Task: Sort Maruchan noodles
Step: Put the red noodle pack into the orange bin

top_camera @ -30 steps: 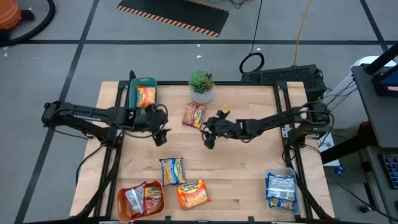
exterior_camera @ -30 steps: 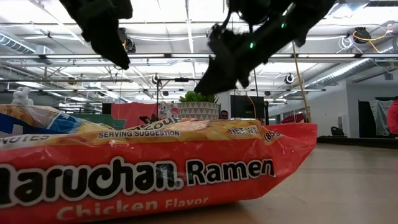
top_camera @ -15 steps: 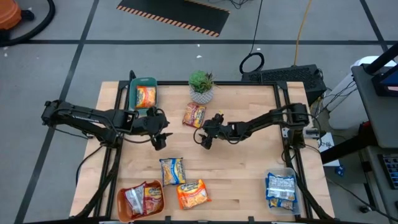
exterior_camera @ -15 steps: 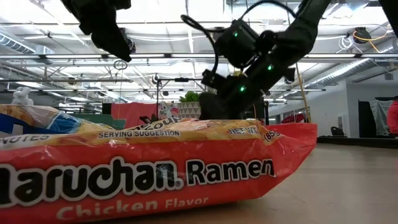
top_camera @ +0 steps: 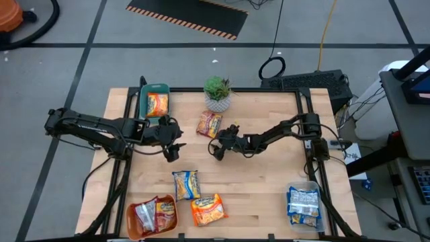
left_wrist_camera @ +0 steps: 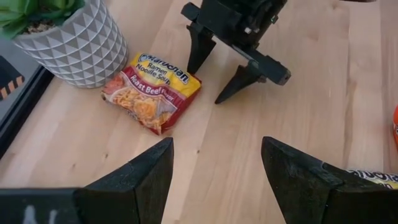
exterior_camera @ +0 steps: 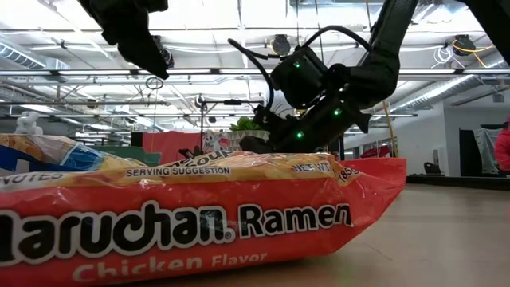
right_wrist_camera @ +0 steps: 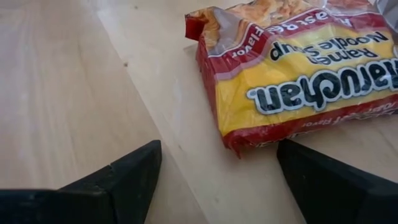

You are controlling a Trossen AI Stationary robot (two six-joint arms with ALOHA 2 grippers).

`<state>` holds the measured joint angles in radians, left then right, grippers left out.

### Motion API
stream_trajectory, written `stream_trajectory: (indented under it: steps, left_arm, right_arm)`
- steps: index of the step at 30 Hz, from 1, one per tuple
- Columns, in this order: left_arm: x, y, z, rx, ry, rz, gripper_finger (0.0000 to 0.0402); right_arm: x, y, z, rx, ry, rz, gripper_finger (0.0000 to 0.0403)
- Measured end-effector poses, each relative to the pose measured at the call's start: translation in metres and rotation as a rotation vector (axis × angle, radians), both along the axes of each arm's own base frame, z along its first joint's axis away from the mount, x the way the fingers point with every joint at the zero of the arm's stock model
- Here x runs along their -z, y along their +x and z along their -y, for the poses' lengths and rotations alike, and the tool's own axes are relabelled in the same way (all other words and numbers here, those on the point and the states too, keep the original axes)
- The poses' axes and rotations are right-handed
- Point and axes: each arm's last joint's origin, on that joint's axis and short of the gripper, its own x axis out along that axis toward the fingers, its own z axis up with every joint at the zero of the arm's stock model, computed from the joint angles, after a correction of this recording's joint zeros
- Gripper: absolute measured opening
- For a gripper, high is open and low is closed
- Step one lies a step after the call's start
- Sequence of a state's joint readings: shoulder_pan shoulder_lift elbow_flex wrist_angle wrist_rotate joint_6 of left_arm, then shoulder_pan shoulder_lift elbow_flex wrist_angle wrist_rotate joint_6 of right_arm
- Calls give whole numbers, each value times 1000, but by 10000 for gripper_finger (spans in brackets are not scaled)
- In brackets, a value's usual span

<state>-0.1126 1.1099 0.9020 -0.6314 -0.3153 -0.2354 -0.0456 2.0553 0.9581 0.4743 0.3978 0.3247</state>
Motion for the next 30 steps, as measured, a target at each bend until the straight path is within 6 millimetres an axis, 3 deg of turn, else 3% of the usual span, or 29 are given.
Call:
stream_trajectory:
  steps: [22,25,30]
  left_arm:
    - [-1,1,0,16,15,3,248]
    - [-1,1,0,15,15,3,248]
    - [-1,1,0,29,28,-1,248]
  right_arm:
    - [1,-1,3,53,27,17,310]
    - [2,-1,3,58,24,14,282]
    - [2,-2,6,69,21,8,196]
